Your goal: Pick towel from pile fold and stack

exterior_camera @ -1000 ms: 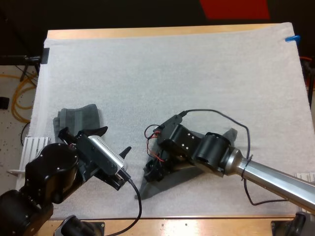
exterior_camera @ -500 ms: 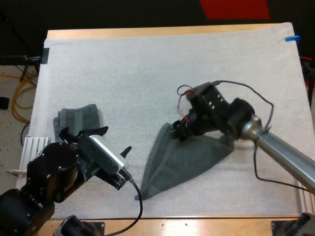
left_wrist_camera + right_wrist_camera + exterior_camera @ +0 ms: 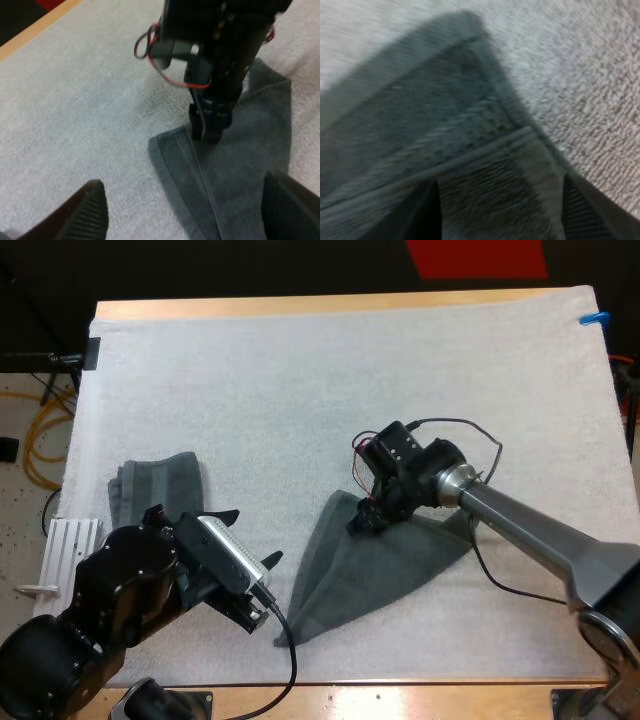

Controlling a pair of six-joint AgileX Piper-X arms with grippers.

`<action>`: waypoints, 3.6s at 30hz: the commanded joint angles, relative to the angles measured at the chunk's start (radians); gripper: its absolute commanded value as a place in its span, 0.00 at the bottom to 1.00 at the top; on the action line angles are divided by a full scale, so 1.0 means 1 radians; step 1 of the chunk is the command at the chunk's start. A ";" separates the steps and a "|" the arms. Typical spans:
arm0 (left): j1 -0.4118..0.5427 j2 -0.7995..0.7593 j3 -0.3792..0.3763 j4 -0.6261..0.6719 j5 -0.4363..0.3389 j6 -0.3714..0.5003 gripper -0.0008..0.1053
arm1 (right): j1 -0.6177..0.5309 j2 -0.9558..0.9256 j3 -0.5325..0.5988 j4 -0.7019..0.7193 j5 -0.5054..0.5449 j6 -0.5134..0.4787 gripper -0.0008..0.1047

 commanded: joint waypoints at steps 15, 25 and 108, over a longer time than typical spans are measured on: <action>-0.001 -0.002 -0.002 0.000 0.006 -0.014 0.60 | -0.001 0.044 -0.005 -0.009 0.008 -0.017 0.08; -0.001 -0.002 -0.002 0.000 0.006 -0.014 0.60 | 0.002 0.036 -0.005 0.031 0.008 -0.019 0.01; -0.001 0.012 -0.002 -0.003 0.006 -0.014 0.60 | 0.190 -0.240 -0.030 0.033 0.348 -0.072 0.63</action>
